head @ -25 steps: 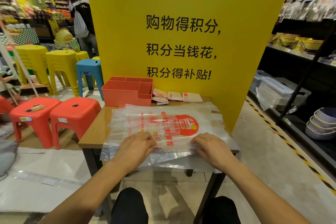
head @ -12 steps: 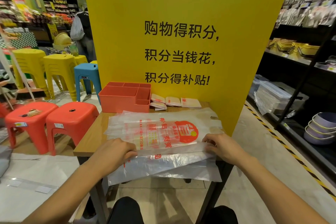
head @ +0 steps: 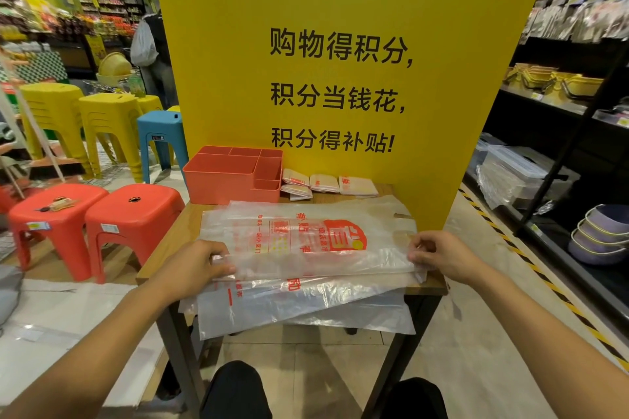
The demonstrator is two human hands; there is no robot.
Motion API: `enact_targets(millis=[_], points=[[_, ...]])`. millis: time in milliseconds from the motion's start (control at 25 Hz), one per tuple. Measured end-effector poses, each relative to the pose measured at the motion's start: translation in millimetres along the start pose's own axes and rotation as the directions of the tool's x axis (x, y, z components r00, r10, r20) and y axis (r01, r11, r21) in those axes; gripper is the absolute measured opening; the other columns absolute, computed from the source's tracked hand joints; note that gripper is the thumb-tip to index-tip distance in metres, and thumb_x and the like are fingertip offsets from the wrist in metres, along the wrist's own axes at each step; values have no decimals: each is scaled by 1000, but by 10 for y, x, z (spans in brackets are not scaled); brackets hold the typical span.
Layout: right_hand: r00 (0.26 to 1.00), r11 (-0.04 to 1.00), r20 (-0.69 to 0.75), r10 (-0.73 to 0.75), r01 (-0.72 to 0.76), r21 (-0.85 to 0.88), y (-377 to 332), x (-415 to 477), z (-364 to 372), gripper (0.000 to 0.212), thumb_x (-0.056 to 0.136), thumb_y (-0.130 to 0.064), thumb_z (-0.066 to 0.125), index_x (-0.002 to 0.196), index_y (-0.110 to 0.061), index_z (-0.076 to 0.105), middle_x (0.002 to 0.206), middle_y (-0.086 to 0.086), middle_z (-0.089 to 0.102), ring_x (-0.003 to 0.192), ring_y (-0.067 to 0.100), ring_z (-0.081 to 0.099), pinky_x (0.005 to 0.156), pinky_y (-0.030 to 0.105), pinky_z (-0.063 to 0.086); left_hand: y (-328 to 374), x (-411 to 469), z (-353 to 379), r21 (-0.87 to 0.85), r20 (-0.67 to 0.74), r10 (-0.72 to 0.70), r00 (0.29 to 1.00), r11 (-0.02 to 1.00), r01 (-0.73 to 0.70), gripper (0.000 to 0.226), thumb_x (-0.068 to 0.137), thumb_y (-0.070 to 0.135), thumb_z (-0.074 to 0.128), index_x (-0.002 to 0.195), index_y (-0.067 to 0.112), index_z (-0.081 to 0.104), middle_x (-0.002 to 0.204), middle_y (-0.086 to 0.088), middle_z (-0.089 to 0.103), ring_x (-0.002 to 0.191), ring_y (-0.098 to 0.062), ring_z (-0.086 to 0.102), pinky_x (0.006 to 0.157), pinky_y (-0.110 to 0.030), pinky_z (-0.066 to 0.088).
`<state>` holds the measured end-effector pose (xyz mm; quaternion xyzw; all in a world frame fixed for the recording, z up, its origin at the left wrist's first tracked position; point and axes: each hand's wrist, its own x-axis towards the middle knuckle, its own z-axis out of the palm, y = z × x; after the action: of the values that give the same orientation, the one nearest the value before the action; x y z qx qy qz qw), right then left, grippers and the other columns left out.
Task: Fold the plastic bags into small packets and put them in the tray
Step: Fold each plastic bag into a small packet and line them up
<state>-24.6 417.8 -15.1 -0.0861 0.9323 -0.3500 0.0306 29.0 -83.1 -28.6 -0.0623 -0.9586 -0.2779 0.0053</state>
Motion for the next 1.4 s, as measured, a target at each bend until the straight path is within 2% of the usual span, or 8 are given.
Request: enact_targets(millis=[280,480,680,800,920,1080,1200,1400], points=[[987,979,10,159,-157,-132,232,118,-283,7,91,-21,78,96,-21,74,85,2,75,84,21,72,69,27,55,-105,75,-21,130,-24,-75,997,989,77,16,86,40,82,91,36,67,90,15,68,82,-5,61,71,-33,52],[970,838,-51,237,-231,-494,283,119,-350,34,86,-26,82,116,-30,68,117,-3,67,105,14,62,91,37,55,-90,96,-62,187,-20,-115,993,975,116,31,86,39,81,111,40,62,106,11,66,92,-7,62,77,-33,55],[922,840,-139,-362,258,-477,-161,-86,272,27,97,-25,68,124,-31,71,131,-11,67,123,14,59,104,35,46,134,66,183,233,-50,242,969,946,-224,55,91,2,65,129,42,68,139,17,53,130,-7,46,105,-33,46],[815,748,-112,-569,456,-483,-336,-210,770,37,94,-26,73,131,-25,70,133,-8,68,120,14,63,100,35,51,281,59,364,352,-28,337,941,885,-306,46,99,13,59,139,36,63,139,14,59,129,-13,52,100,-37,51],[798,714,-140,-586,427,-555,-499,-222,1185,59,89,-26,78,145,-21,59,142,-1,63,127,18,59,106,37,51,296,46,420,317,-120,307,944,913,-256,29,101,35,62,129,34,68,121,14,66,113,-14,60,86,-34,53],[829,744,-196,-523,333,-580,-671,-109,1377,66,93,-17,71,154,-16,46,158,6,48,146,23,44,122,46,35,299,76,526,266,-209,276,938,939,-217,18,99,30,67,117,32,70,114,13,68,106,-13,61,81,-32,51],[793,676,-87,-603,450,-584,-721,-135,1516,52,103,-25,60,153,-18,48,159,4,44,150,21,38,125,44,27,269,113,567,253,-226,237,945,951,-178,18,98,22,67,113,30,71,112,10,68,104,-15,61,77,-28,45],[846,703,52,-531,474,-530,-697,-200,1690,68,109,-60,14,159,-19,37,165,0,32,155,14,24,128,38,19,491,28,864,392,-145,450,881,844,-367,53,88,7,77,137,23,66,142,0,65,132,-24,60,112,-45,46]])
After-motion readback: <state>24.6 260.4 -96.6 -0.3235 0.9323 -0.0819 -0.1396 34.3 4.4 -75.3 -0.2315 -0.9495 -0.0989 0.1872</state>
